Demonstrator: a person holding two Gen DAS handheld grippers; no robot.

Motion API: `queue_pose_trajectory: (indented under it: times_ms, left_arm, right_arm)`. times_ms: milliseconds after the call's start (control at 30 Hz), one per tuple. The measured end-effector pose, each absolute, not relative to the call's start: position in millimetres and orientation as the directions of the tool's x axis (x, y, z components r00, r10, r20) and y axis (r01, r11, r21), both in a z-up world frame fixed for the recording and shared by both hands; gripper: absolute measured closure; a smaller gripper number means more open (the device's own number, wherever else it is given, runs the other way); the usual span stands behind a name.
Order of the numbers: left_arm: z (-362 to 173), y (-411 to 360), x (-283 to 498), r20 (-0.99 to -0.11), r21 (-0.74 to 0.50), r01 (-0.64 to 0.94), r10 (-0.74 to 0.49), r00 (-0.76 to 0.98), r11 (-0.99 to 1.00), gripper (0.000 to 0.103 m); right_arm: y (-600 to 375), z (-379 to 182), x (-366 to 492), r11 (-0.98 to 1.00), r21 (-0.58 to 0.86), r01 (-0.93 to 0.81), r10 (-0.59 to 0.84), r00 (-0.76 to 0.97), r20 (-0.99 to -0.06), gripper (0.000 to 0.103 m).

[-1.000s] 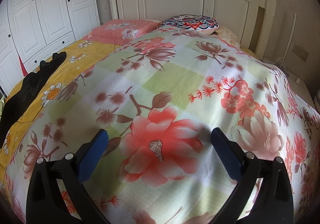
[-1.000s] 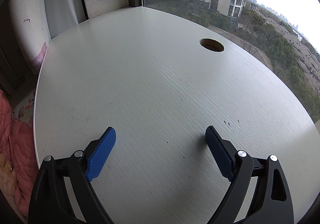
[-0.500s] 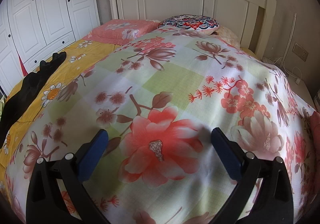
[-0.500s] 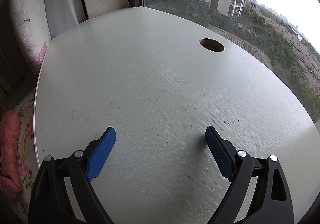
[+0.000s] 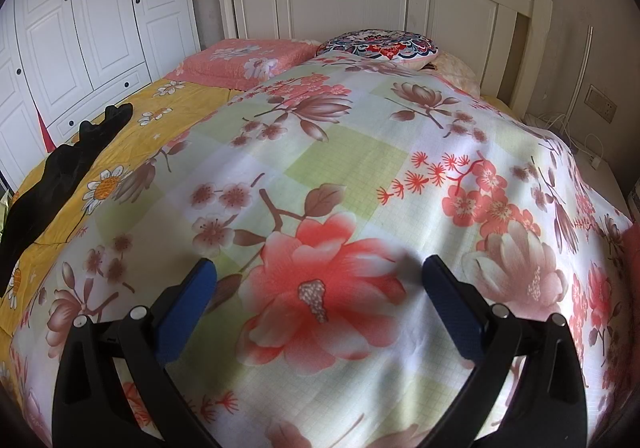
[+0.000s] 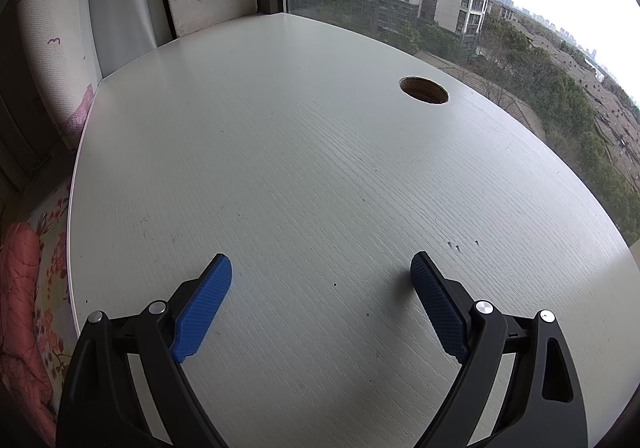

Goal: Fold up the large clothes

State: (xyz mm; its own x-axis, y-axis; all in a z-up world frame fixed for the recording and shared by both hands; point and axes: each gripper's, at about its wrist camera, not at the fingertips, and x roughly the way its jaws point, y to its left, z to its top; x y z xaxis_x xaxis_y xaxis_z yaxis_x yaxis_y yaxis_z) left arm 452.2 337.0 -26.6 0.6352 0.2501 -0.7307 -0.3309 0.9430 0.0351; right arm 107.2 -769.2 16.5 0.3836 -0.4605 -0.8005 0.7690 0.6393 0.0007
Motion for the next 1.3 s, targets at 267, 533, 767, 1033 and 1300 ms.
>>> queue_pose_trajectory:
  times_ms: [267,533,767,1033,1300]
  left_arm:
    - [-26.8,337.0,452.5,-0.731,0.033,-0.331,0.249,0.636,0.943,0.002]
    - [-26.9,337.2,453.1,-0.731,0.033,-0.331,0.249,0.636,0.943,0.002]
    - [-26.4,335.8,450.0,-0.731,0.039,-0.331,0.253,0.634,0.943,0.002]
    - [-26.2,336.2,449.8,-0.731,0.038,-0.331,0.252,0.634,0.943,0.002]
    - [-26.5,336.2,449.8,-0.73,0.044,-0.332,0.257,0.633,0.942,0.002]
  right_arm:
    - [-769.8,16.1,107.0,0.639,0.001,0.769,-0.461,0.384,-0.8,0.016]
    - [-770.1,16.0,107.0,0.639,0.001,0.769,-0.461,0.384,-0.8,0.016]
    - [-769.9,16.1,107.0,0.639,0.0,0.769,-0.461,0.384,-0.8,0.016]
    - [-770.0,16.0,106.9,0.639,0.0,0.769,-0.461,0.384,-0.8,0.016]
    - [-769.0,14.3,106.6,0.639,0.001,0.769,-0.461,0.384,-0.8,0.016]
